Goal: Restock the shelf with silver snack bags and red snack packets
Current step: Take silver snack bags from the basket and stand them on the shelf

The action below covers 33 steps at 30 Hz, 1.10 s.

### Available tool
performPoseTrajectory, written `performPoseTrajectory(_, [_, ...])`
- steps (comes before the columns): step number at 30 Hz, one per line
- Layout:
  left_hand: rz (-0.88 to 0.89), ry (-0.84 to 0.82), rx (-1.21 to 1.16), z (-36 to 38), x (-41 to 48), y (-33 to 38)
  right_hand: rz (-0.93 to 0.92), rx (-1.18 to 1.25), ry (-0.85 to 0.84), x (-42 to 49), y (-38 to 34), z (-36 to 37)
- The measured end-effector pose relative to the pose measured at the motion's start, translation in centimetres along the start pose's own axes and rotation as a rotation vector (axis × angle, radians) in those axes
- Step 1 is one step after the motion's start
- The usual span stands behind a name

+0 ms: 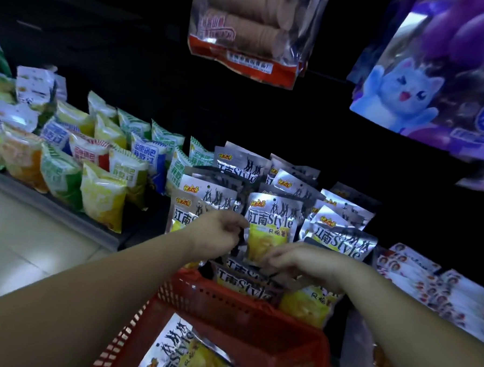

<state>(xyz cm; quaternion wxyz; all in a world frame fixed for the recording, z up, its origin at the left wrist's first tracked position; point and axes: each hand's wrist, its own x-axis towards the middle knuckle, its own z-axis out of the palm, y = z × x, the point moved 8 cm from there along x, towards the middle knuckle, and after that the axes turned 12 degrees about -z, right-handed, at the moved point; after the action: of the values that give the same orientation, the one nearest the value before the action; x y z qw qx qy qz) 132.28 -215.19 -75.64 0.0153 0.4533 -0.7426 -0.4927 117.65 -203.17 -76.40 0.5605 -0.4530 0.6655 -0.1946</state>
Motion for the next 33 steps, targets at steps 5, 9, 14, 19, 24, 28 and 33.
performPoseTrajectory(5, [0.023, -0.207, 0.32, 3.8, -0.3, -0.1, -0.025, -0.043, 0.044, 1.2, -0.9, 0.2])
performPoseTrajectory(9, [-0.025, -0.235, 0.314, 3.9, 1.2, -0.9, -0.256, -0.21, 0.6, 1.7, -3.1, -5.4])
performPoseTrajectory(14, [0.058, 0.005, 0.158, 2.3, 3.7, 0.1, -0.245, -0.609, 0.704, 4.3, -3.4, -9.0])
performPoseTrajectory(19, [0.101, -0.016, 0.201, 3.0, 4.8, 0.3, -0.168, -0.725, 0.651, 8.1, -2.3, -9.8])
performPoseTrajectory(24, [-0.013, -0.322, 0.135, 4.2, 3.4, -1.0, -0.067, -0.846, 0.636, 9.8, -0.9, -9.8])
performPoseTrajectory(28, [-0.087, -0.411, 0.32, 4.8, 1.8, -1.8, -0.018, -0.871, 0.699, 9.9, -0.2, -10.2])
performPoseTrajectory(33, [0.048, -0.313, 0.426, 5.5, 1.2, -1.6, -0.027, -0.562, 0.726, 9.7, 1.3, -9.9])
